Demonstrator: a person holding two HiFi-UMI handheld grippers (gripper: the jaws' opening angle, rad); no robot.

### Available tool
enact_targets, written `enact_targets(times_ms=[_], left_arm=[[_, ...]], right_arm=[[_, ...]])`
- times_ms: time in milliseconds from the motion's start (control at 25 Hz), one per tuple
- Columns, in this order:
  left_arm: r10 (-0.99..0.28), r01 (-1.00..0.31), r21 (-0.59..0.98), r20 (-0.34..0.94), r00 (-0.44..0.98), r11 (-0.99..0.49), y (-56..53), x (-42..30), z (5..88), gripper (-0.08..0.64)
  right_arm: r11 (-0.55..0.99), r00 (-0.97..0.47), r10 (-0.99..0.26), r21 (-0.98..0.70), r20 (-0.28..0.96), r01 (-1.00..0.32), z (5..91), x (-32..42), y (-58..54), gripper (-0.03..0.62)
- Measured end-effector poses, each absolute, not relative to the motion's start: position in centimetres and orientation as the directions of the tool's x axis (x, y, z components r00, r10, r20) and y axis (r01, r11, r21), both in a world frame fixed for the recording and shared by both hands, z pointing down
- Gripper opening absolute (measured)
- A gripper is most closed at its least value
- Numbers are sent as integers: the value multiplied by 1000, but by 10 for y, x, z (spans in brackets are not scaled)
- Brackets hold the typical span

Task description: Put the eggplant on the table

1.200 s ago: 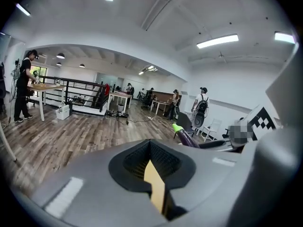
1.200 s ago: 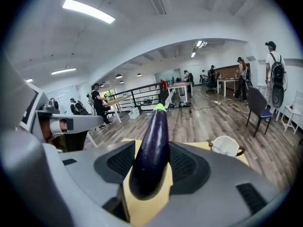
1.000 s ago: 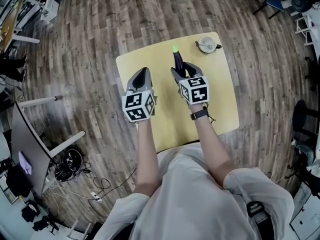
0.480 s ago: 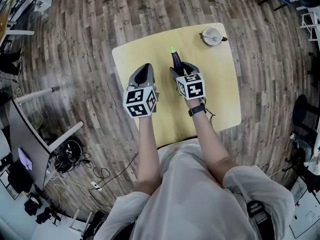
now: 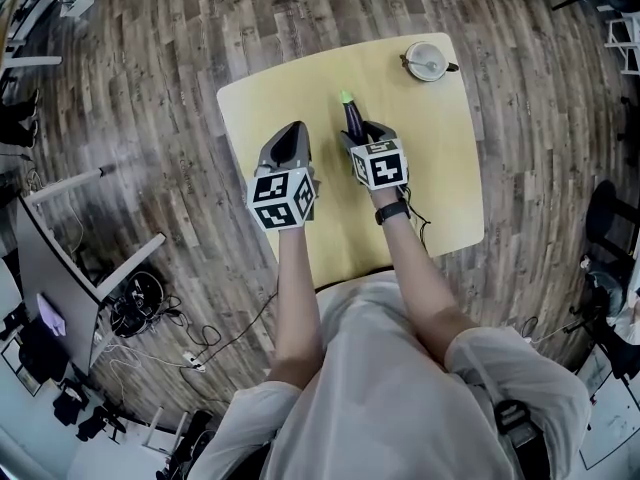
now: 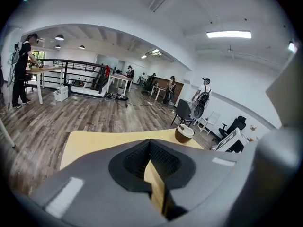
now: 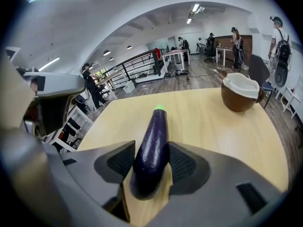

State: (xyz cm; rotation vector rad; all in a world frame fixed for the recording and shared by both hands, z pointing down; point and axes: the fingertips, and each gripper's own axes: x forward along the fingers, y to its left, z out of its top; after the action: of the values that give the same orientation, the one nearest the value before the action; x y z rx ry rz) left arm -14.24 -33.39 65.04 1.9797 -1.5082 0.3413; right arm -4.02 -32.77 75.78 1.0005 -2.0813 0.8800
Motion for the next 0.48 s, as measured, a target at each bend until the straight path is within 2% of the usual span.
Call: enact_targets(times_ms=[480], left_arm=[[-767,-940,301,561,311,-161,-330,-138,652,9]], right_arm=[[481,-478,-375,-274,794,-833,776,-41,-321,224]])
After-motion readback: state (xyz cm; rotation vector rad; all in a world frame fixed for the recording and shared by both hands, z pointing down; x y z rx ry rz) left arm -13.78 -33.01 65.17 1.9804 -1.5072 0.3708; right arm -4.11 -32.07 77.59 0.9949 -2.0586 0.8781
